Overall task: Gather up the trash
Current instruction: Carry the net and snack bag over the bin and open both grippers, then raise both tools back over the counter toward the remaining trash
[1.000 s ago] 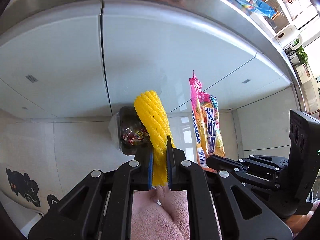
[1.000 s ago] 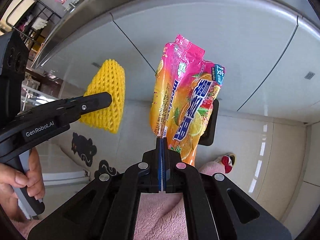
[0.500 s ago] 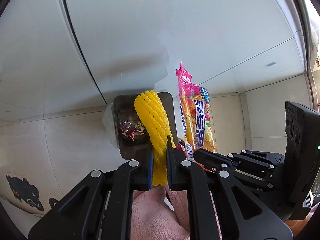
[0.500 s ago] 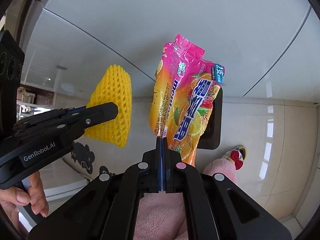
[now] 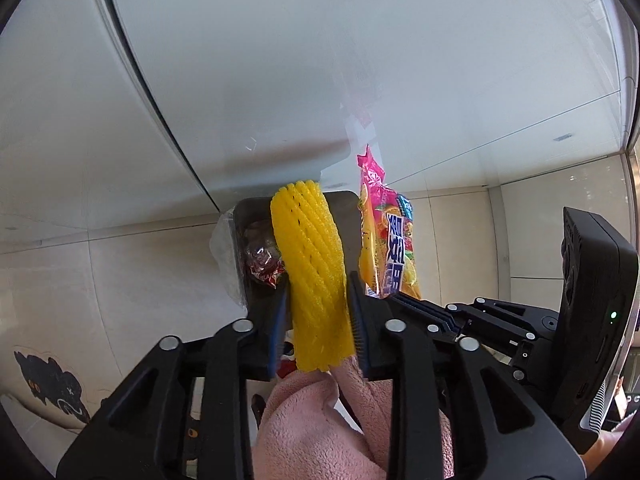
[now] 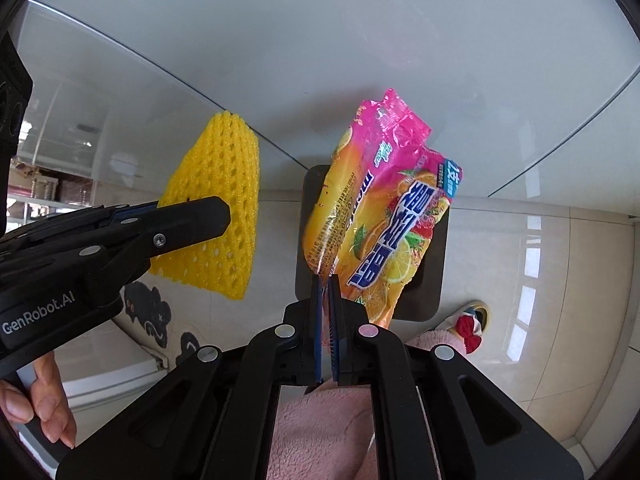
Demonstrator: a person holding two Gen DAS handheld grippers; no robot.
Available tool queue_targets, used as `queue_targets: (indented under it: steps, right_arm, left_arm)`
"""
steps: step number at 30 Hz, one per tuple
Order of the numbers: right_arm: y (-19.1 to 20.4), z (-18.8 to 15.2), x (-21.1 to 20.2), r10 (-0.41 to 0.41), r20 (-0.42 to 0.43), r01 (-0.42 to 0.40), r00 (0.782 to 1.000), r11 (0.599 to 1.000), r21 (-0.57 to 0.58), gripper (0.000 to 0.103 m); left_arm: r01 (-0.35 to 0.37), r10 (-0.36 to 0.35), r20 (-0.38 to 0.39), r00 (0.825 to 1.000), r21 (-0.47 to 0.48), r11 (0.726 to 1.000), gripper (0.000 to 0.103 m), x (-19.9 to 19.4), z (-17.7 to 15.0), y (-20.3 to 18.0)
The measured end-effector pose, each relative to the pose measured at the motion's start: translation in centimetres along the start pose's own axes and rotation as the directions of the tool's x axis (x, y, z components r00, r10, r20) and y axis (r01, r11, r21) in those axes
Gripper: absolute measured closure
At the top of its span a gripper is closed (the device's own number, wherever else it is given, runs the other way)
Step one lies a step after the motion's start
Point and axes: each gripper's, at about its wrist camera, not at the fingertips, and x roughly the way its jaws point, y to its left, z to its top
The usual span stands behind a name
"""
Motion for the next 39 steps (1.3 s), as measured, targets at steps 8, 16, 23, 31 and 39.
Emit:
queue_targets:
  steps: [8,16,23,31,39]
  right_arm:
    - [-0.8,0.5,-1.9,-0.015,0.044,0.014,0.999,1.000,0.019,0.047]
    - [-0.7,0.5,-4.5,-0.044,0.043,0.044,0.998,0.999,0.005,0.034]
    - [-0.5,-0.1,-11.8,-0.077,0.106,0.080,0.991,0.996,-0.030,0.019]
    - [-0.7,-0.2,-21.7,-0.129,0.265,0.141,0.956,0.990,-0.028,0.003]
    - [-1.7,1.8,-30.3,-0.147,0.441,0.142,0.885,0.989,0.044,0.003]
  left_arm:
    - [-0.021,0.021,0.022,1.000,0.013,1.000,0.047,-1.4,0.9,-1.2]
    - [-0.034,0.034,0.055,0.998,-0.002,0.999,0.031,-5.0,1.2,-2.4]
    - [-0.032,0.035,0.130,0.991,-0.029,0.999,0.022,-11.2,1.0,-2.6]
    - [-0.018,0.021,0.234,0.972,-0.012,1.000,0.016,-18.4,0.1,-4.1]
    - [-0.004,-0.012,0.352,0.936,0.046,0.999,0.015,-24.9,3.2,-6.7]
